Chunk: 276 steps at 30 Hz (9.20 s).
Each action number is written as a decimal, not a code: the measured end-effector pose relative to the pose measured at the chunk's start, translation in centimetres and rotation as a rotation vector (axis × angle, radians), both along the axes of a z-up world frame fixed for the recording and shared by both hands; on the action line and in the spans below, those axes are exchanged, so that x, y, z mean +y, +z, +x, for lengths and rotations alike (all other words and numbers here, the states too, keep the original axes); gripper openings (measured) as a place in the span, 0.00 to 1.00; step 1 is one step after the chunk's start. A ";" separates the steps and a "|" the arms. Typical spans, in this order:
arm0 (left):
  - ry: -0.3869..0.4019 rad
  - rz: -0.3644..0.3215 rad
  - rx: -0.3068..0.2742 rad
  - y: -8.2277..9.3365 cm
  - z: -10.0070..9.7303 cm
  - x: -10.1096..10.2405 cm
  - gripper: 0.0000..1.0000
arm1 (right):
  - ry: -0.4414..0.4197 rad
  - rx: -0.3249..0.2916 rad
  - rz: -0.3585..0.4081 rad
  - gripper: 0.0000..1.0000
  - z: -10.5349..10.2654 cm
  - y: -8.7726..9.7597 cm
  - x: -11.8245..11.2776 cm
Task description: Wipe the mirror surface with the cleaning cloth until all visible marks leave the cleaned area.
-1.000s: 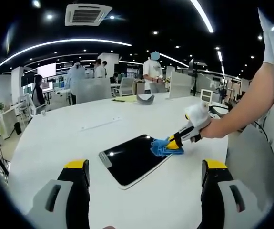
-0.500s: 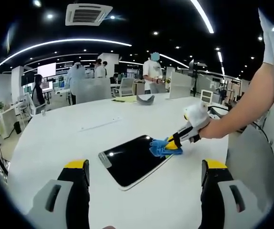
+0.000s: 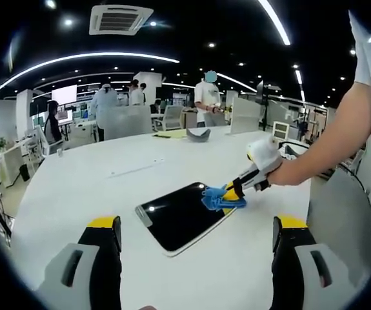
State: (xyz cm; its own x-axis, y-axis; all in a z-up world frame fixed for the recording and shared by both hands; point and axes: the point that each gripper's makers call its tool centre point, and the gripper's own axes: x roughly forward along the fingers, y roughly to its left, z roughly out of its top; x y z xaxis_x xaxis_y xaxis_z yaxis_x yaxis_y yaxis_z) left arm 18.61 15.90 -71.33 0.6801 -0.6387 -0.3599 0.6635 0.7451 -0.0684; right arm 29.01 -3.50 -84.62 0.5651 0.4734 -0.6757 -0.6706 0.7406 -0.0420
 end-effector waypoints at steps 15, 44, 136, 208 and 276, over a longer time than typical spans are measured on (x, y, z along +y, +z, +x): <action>-0.001 -0.013 0.002 0.0 0.0 0.0 0.99 | 0.001 0.012 -0.011 0.03 0.9 0.0 0.5; 0.002 -0.006 0.001 -0.2 -0.2 0.8 0.98 | -0.006 0.015 -0.009 0.03 2.2 0.0 1.1; 0.022 -0.023 0.021 -1.0 0.7 1.7 0.98 | 0.065 0.024 -0.039 0.03 7.9 0.0 4.7; 0.031 -0.018 0.002 -0.6 0.6 2.3 0.97 | 0.044 0.010 -0.086 0.03 8.6 -0.1 6.2; 0.030 -0.028 -0.023 0.2 0.4 2.1 0.97 | 0.051 0.004 -0.055 0.03 3.9 -0.1 7.5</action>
